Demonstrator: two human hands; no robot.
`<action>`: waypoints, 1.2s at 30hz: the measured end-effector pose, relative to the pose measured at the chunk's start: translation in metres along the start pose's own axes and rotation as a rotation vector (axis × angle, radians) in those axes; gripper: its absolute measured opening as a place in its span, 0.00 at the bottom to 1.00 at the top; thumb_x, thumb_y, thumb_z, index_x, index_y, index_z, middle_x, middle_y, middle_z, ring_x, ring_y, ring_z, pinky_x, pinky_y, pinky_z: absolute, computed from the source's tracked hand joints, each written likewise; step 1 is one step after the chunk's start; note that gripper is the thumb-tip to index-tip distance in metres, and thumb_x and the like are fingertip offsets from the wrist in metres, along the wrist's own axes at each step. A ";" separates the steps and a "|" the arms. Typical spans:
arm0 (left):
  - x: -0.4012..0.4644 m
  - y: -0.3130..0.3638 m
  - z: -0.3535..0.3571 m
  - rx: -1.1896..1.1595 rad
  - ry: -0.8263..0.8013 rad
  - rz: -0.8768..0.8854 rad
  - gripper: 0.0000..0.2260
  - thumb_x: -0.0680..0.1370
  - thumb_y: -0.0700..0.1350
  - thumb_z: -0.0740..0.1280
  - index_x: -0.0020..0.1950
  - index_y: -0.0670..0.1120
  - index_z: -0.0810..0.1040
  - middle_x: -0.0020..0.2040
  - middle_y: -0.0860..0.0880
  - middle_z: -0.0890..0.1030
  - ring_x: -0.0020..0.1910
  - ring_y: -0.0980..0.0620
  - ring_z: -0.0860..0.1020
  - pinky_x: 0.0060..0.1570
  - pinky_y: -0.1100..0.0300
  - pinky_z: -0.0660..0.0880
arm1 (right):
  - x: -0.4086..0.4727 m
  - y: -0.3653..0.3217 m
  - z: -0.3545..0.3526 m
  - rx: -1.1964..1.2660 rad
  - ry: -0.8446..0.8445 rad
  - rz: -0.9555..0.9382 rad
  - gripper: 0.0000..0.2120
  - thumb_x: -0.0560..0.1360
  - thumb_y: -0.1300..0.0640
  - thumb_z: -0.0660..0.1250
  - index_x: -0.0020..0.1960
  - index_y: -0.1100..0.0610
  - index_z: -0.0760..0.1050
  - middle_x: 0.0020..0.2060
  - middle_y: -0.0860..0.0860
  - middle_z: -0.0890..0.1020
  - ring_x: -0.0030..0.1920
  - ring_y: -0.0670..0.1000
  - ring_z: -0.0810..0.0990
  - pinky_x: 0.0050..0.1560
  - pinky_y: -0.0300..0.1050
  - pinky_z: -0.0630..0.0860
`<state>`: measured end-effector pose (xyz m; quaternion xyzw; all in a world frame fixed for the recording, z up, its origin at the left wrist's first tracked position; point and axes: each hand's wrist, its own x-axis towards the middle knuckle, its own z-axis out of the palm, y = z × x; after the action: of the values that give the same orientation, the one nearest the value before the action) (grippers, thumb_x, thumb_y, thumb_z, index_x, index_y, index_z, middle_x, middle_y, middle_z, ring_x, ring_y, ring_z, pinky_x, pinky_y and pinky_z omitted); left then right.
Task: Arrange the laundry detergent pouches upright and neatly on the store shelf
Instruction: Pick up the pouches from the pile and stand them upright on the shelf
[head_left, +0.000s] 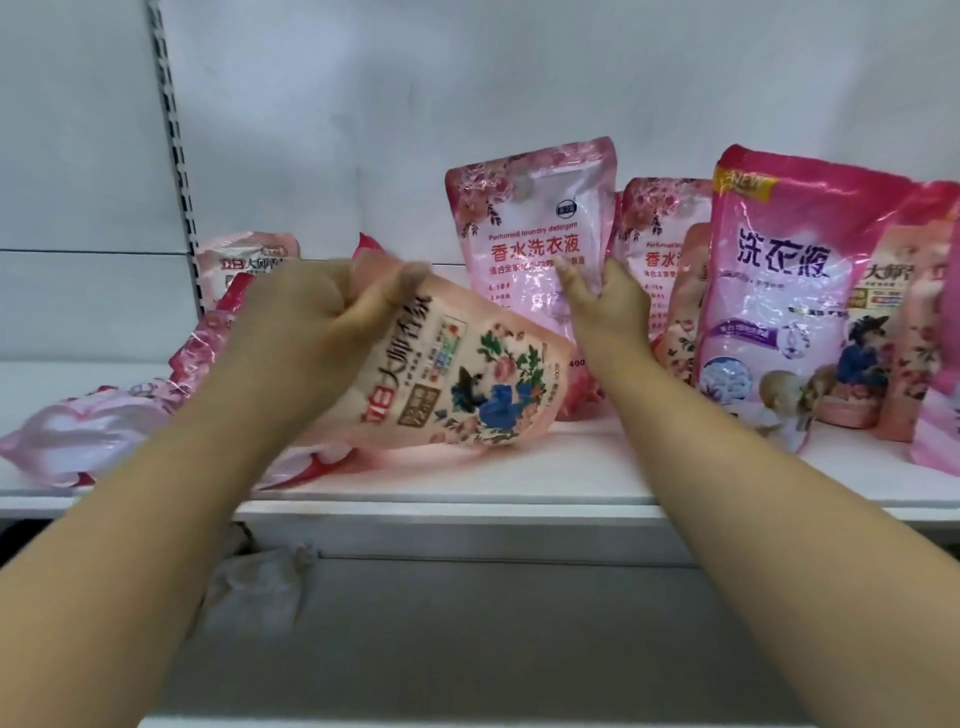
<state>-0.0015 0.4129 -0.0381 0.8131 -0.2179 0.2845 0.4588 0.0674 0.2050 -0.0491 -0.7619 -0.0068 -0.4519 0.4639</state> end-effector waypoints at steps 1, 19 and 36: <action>0.004 0.002 -0.005 0.053 0.022 -0.003 0.20 0.72 0.59 0.60 0.29 0.44 0.70 0.17 0.61 0.72 0.18 0.66 0.71 0.18 0.73 0.65 | 0.000 -0.001 -0.001 -0.005 0.003 -0.001 0.15 0.78 0.50 0.61 0.35 0.53 0.63 0.34 0.50 0.72 0.42 0.54 0.76 0.48 0.49 0.74; 0.069 0.016 -0.012 0.410 -0.099 0.195 0.12 0.75 0.59 0.63 0.44 0.52 0.79 0.34 0.55 0.77 0.34 0.56 0.76 0.37 0.62 0.72 | 0.006 0.006 -0.006 0.068 -0.132 0.236 0.28 0.70 0.56 0.73 0.65 0.60 0.67 0.62 0.55 0.75 0.61 0.53 0.73 0.53 0.40 0.65; 0.089 0.034 0.001 0.727 -0.186 0.476 0.23 0.60 0.69 0.54 0.31 0.48 0.61 0.29 0.50 0.69 0.28 0.55 0.66 0.30 0.59 0.62 | -0.013 -0.023 -0.012 -0.101 0.003 0.064 0.31 0.78 0.45 0.58 0.75 0.53 0.52 0.75 0.50 0.53 0.74 0.52 0.53 0.71 0.52 0.55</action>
<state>0.0437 0.3874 0.0419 0.8708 -0.3254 0.3660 0.0431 0.0418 0.2146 -0.0403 -0.7837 0.0412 -0.4376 0.4389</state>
